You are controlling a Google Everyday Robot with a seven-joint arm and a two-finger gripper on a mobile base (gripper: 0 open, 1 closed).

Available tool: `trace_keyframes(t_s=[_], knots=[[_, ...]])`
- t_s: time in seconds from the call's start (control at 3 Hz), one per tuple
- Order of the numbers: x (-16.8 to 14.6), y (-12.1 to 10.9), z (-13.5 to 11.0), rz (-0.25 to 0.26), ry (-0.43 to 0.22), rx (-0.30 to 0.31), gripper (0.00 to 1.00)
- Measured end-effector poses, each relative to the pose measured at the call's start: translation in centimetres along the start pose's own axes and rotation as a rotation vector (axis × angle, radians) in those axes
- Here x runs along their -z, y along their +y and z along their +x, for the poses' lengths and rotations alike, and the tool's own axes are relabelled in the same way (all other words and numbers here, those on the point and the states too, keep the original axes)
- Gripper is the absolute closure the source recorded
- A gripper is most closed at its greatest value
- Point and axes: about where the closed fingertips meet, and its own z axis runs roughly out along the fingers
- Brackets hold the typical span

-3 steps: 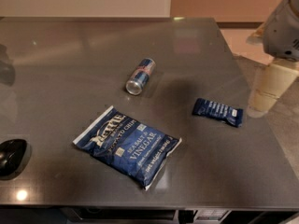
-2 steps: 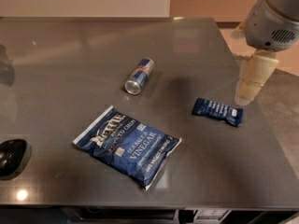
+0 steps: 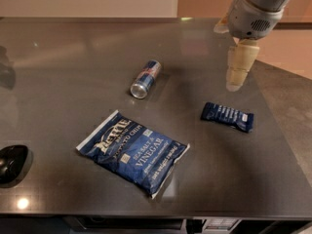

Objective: Pick blue chip bag

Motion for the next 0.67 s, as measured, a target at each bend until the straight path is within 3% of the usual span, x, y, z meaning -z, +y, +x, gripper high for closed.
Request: trace_keyframes(t_s=[0.67], knots=[[-3.5, -3.9, -5.1, -0.021, -0.082, 0.183, 0.0]])
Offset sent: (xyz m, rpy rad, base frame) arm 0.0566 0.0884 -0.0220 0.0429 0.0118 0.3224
